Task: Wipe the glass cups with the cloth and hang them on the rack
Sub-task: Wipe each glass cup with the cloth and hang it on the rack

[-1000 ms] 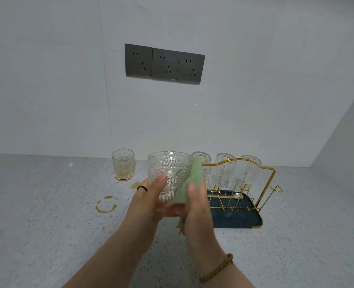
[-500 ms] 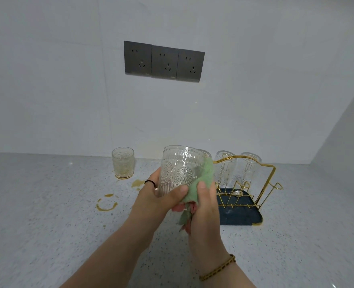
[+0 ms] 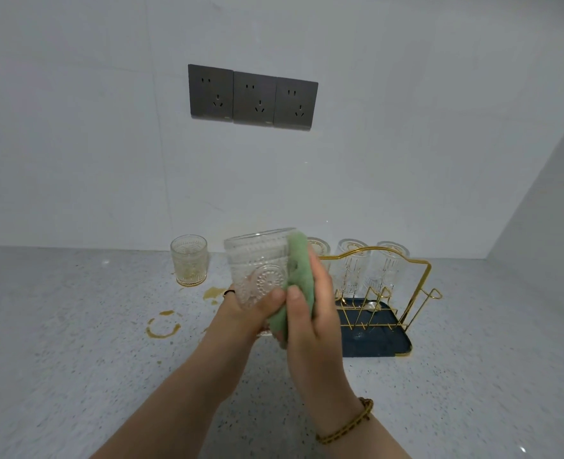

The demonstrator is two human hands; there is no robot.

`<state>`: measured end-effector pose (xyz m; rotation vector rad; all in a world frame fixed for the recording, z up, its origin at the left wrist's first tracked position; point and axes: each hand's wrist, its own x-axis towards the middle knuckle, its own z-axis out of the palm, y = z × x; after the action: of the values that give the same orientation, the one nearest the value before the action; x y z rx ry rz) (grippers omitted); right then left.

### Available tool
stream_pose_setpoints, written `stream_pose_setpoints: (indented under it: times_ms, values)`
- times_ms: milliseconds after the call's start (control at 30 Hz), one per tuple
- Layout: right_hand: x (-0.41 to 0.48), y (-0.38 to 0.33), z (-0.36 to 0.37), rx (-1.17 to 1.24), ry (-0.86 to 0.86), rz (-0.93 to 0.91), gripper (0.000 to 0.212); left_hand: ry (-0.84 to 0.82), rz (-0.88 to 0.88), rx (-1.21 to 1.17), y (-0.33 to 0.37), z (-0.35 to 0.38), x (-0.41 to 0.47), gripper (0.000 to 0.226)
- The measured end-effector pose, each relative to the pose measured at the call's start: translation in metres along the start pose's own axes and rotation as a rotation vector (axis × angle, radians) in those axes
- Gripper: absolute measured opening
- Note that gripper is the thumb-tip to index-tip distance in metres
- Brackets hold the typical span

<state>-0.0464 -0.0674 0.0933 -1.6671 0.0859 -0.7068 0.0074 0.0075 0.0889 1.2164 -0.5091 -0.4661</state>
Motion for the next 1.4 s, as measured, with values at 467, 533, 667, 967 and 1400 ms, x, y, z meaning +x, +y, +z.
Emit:
stream_pose_setpoints:
  times_ms: [467,533,667,967,1400]
  values:
    - [0.009,0.003,-0.009,0.437,-0.017,0.288,0.024,0.044,-0.110,-0.200,-0.007,-0.010,-0.003,0.053]
    - [0.003,0.000,-0.003,0.146,-0.032,0.120,0.034,0.003,-0.088,-0.180,-0.002,-0.007,-0.006,0.036]
    - [-0.002,0.008,0.000,-0.063,-0.132,-0.119,0.055,-0.013,-0.035,-0.159,0.001,-0.008,-0.007,0.044]
    - [-0.002,0.015,0.013,-0.294,-0.093,-0.194,0.055,0.009,-0.083,-0.232,-0.002,-0.012,-0.010,0.029]
    - [0.008,0.015,-0.003,0.553,0.029,0.347,0.042,0.194,-0.032,0.256,0.003,-0.003,-0.011,0.042]
